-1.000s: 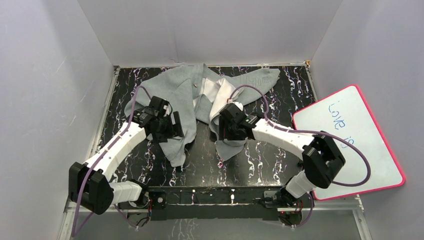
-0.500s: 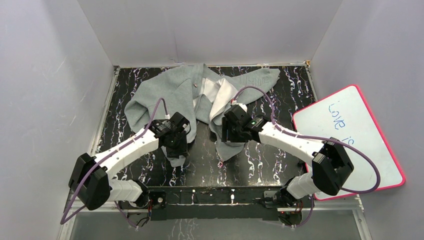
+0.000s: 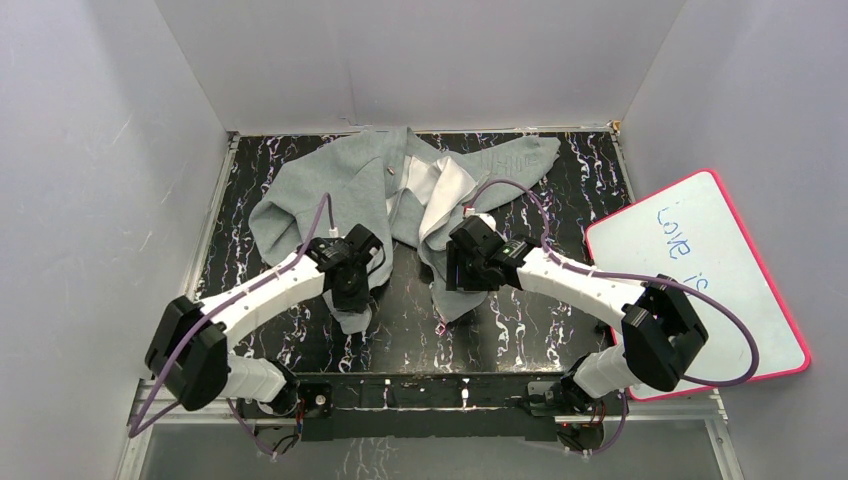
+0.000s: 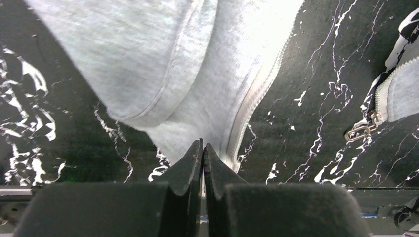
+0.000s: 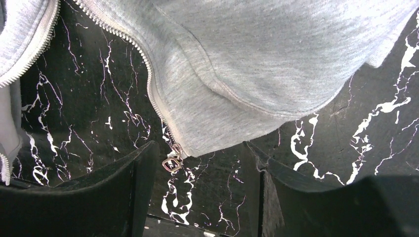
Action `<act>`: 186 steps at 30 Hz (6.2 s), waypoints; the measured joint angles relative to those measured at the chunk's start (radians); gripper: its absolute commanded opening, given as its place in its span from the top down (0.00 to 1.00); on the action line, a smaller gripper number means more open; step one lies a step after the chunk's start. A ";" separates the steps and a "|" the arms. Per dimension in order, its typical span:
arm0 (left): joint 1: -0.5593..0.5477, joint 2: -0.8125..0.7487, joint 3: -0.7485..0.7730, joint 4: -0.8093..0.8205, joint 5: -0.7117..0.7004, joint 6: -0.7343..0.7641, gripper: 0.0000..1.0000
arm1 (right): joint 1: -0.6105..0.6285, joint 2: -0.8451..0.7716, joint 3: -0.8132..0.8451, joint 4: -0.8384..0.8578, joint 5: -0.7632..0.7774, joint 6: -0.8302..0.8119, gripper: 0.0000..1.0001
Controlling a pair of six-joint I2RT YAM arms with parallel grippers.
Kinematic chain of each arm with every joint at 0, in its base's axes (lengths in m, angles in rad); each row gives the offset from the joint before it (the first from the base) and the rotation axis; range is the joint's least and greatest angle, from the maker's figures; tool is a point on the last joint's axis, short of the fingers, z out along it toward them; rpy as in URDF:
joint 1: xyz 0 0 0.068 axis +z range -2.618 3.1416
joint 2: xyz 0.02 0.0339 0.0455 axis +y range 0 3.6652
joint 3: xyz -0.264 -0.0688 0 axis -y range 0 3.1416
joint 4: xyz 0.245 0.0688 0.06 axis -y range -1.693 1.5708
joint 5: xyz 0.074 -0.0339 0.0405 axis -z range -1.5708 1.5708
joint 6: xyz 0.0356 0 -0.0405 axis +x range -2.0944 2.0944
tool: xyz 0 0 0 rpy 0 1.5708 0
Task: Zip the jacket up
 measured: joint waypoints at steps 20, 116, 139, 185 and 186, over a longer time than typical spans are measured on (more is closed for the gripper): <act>-0.099 0.232 0.000 0.203 0.128 0.031 0.67 | 0.000 -0.037 -0.029 0.007 0.000 0.002 0.30; -0.166 0.111 -0.118 0.167 0.026 0.010 1.00 | 0.016 -0.029 -0.077 0.017 -0.113 -0.093 0.29; -0.116 -0.164 -0.015 0.014 -0.100 -0.020 1.00 | 0.100 0.166 0.015 -0.019 0.011 -0.323 0.34; -0.113 -0.206 -0.018 0.000 -0.107 -0.031 1.00 | 0.178 0.238 0.015 0.068 0.021 -0.267 1.00; -0.111 -0.207 -0.018 0.000 -0.107 -0.031 1.00 | 0.178 0.238 0.016 0.067 0.022 -0.263 1.00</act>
